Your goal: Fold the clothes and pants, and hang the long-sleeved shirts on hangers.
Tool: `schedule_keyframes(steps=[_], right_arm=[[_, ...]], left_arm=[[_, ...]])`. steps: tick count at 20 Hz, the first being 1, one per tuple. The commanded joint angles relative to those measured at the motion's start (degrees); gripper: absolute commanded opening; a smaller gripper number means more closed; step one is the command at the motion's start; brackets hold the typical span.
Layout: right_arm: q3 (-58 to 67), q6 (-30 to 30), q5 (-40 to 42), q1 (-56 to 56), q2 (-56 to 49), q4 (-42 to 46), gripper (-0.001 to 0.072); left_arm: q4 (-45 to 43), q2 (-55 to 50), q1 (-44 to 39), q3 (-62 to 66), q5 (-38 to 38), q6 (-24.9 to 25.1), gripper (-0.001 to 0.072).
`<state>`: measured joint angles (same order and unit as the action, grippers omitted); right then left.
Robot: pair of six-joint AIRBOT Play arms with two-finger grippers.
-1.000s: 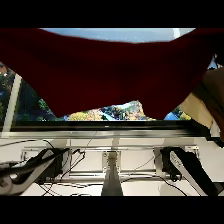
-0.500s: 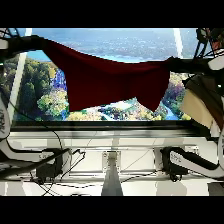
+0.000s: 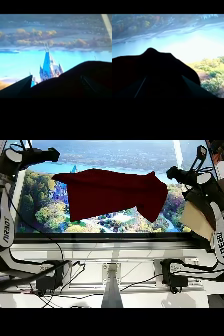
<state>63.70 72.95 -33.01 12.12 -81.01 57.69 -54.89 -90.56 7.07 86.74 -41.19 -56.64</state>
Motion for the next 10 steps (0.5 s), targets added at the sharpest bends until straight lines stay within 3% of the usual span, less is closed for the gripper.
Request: schedule_keyframes(steps=[1, 4, 6, 8, 10], right_arm=[[-0.1, 2.6, -13.2, 5.0, -0.6, 3.2, 0.0442], [-0.1, 2.7, -25.2, 7.8, -3.0, 3.9, 0.0446], [-0.1, 2.7, -27.3, 7.7, -5.3, 3.3, 0.0448], [-0.1, 3.7, -26.8, 7.3, -7.1, 2.2, 0.0447], [-0.1, 6.2, -24.9, 7.0, -8.3, 2.3, 0.0447]], left_arm=[[0.0, 2.9, 3.2, 0.0, -13.9, -3.6, 0.0689], [0.0, 3.1, 7.8, -1.0, -21.4, -10.4, 0.069], [0.0, 3.1, 10.5, -4.0, -25.6, -11.1, 0.0686], [0.0, 3.7, 13.2, -8.8, -28.4, -11.1, 0.0537], [0.2, 5.4, 15.5, -15.7, -27.7, -11.1, 0.0535]])
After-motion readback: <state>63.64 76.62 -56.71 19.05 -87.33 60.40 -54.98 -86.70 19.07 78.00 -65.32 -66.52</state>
